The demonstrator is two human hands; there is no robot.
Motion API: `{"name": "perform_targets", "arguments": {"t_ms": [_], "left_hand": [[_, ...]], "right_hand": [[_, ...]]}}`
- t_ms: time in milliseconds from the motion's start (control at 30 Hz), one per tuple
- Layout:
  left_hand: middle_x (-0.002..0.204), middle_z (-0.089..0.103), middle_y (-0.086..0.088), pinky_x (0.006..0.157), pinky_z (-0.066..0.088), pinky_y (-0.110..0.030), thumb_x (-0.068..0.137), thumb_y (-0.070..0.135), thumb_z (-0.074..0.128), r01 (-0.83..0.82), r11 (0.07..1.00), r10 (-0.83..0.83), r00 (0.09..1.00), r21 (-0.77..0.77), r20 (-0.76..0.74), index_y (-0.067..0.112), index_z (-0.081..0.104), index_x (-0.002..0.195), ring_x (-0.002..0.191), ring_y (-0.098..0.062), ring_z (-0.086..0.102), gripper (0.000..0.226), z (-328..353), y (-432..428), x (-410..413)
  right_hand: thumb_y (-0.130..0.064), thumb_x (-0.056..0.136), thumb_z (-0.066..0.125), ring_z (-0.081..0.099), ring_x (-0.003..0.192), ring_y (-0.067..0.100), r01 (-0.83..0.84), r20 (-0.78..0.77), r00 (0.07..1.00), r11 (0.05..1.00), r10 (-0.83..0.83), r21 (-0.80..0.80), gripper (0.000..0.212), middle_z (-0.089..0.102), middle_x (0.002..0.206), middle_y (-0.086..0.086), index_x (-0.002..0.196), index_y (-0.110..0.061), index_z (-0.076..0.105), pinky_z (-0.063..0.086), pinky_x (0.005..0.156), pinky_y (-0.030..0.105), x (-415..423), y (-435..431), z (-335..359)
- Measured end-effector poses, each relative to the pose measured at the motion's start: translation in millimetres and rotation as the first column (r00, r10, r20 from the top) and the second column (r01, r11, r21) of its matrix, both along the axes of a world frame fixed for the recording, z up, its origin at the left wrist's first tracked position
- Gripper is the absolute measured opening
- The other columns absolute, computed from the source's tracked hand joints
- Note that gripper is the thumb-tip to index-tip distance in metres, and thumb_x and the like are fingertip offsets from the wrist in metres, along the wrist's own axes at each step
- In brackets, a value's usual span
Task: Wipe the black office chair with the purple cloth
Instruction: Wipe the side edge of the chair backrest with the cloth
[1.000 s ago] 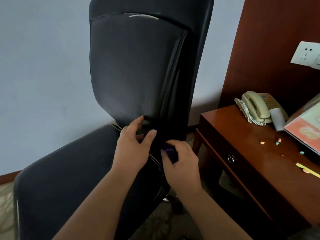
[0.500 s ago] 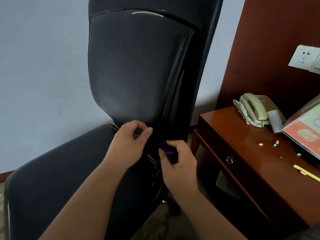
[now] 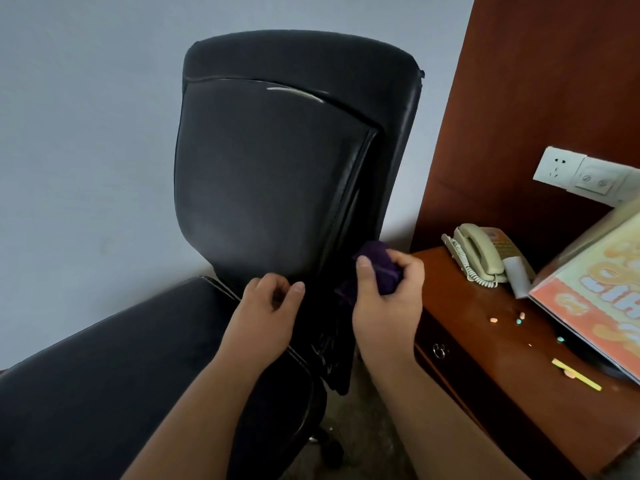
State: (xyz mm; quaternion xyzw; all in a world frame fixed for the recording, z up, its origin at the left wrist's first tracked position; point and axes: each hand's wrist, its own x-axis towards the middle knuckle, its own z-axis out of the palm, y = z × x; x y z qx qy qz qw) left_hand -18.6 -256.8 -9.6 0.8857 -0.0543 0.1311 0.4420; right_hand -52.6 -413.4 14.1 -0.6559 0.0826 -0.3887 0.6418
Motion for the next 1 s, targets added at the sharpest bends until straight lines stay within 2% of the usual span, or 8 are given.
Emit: {"name": "perform_targets", "arguments": {"t_ms": [67,200,333,467,667,833,900,1000], "left_hand": [[0.088,0.052,0.012,0.061,0.035,-0.016,0.084,0.066,0.046,-0.005,1.000,0.005,1.000,-0.001,0.003,0.035,0.052,0.077,0.073,-0.001,0.054,0.032,-1,1,1],[0.089,0.052,0.012,0.061,0.037,-0.018,0.086,0.065,0.048,-0.013,1.000,0.013,1.000,-0.007,0.006,0.035,0.052,0.077,0.072,-0.002,0.055,0.032,-1,1,3],[0.090,0.052,0.011,0.064,0.041,-0.021,0.086,0.065,0.048,-0.009,1.000,0.009,1.000,-0.009,-0.009,0.034,0.052,0.079,0.073,-0.003,0.056,0.031,-2,-1,6],[0.090,0.050,0.011,0.062,0.043,-0.026,0.086,0.065,0.047,-0.021,1.000,0.021,1.000,0.001,-0.011,0.035,0.051,0.078,0.073,-0.006,0.056,0.032,-1,-3,7],[0.091,0.051,0.013,0.060,0.040,-0.021,0.089,0.063,0.048,-0.029,0.999,0.028,1.000,-0.024,-0.011,0.035,0.052,0.080,0.072,-0.004,0.056,0.029,-2,-3,5],[0.093,0.053,0.013,0.062,0.042,-0.020,0.085,0.065,0.051,-0.032,0.994,0.027,0.998,-0.102,-0.056,0.035,0.056,0.078,0.074,-0.002,0.059,0.031,-3,-4,4],[0.094,0.054,0.014,0.063,0.043,-0.021,0.085,0.065,0.051,-0.032,0.994,0.026,0.998,-0.105,-0.060,0.035,0.057,0.077,0.075,-0.001,0.059,0.032,-3,-4,4],[0.092,0.053,0.015,0.063,0.043,-0.021,0.085,0.066,0.050,-0.035,0.996,0.031,0.998,-0.076,-0.053,0.035,0.056,0.076,0.073,-0.001,0.058,0.033,-3,-5,5]], "right_hand": [[-0.029,0.091,0.072,0.063,0.086,-0.005,0.055,0.132,0.990,0.997,-0.048,-0.048,0.026,0.063,0.102,-0.007,0.110,-0.028,0.054,0.047,0.068,0.006,15,-7,39],[-0.035,0.091,0.070,0.062,0.091,-0.003,0.124,0.263,0.961,0.982,-0.083,-0.140,0.029,0.063,0.104,-0.009,0.111,-0.036,0.051,0.044,0.074,0.004,37,-15,83],[-0.033,0.094,0.068,0.058,0.096,-0.015,0.128,0.189,0.979,0.957,-0.080,-0.260,0.032,0.060,0.102,-0.021,0.108,-0.049,0.044,0.038,0.078,-0.001,28,-10,17],[-0.031,0.095,0.067,0.063,0.092,-0.005,-0.062,-0.030,0.998,0.962,0.056,-0.268,0.040,0.064,0.098,-0.020,0.107,-0.061,0.043,0.047,0.073,0.008,11,-10,-41],[-0.028,0.088,0.075,0.060,0.078,-0.016,0.082,0.234,0.971,0.981,-0.040,-0.173,0.031,0.061,0.091,-0.017,0.103,-0.038,0.050,0.039,0.067,-0.001,40,-14,74],[-0.032,0.083,0.077,0.058,0.070,-0.004,0.126,0.270,0.960,0.974,-0.072,-0.187,0.029,0.058,0.084,-0.015,0.097,-0.022,0.054,0.051,0.070,0.017,67,-40,200],[-0.034,0.084,0.075,0.057,0.069,-0.002,0.124,0.228,0.971,0.963,-0.068,-0.240,0.027,0.059,0.082,-0.015,0.095,-0.021,0.054,0.053,0.071,0.021,71,-43,208],[-0.027,0.089,0.072,0.058,0.083,0.001,0.248,0.342,0.932,0.903,-0.123,-0.350,0.019,0.064,0.094,-0.007,0.100,-0.018,0.059,0.045,0.078,0.012,62,-35,171]]}}
